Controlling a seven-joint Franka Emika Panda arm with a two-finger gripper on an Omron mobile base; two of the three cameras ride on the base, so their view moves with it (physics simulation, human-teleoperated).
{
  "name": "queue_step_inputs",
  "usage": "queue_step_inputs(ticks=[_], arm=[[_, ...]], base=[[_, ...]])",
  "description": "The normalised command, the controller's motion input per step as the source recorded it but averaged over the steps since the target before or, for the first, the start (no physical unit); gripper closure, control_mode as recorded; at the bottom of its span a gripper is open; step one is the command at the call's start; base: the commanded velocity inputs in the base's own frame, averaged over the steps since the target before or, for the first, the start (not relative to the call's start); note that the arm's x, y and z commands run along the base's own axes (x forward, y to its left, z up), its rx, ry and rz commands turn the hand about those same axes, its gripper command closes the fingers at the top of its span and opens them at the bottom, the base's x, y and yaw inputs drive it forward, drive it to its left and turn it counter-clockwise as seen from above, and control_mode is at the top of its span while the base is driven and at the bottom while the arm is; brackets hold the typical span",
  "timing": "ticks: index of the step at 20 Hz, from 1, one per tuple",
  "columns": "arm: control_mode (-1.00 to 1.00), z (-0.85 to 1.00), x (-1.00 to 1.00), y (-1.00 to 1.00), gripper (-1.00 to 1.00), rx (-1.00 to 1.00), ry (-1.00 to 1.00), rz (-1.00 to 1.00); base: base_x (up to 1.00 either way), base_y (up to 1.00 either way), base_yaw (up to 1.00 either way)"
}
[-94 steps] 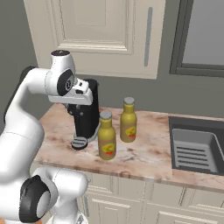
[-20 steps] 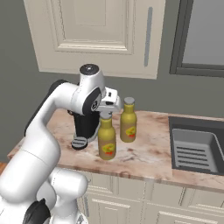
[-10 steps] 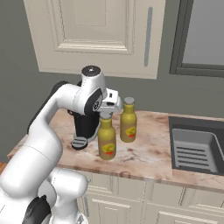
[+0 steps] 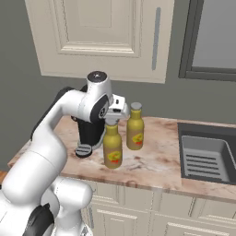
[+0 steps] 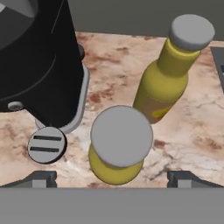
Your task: Move the drinks to the dining counter.
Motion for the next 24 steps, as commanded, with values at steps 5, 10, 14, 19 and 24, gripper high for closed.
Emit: queue_step_inputs(ticks=[5,10,14,19,24], arm=[[-1.0,-0.16,0.1,0.0,-1.0,0.0,0.0,0.0],[-1.0,-0.14,0.15,0.0,-1.0,0.0,0.0,0.01],[-1.0,-0.11,0.12,0.0,-1.0,0.0,0.0,0.01],[-1.0,-0.12,0.06,0.0,-1.0,0.0,-0.01,0.01],[-1.0,-0.17,0.05,0.0,-1.0,0.0,-0.01,0.01]], base=[[0.0,0.0,0.0],[0.0,0.0,0.0],[0.0,0.0,0.0],[0.0,0.0,0.0],[0.0,0.0,0.0]])
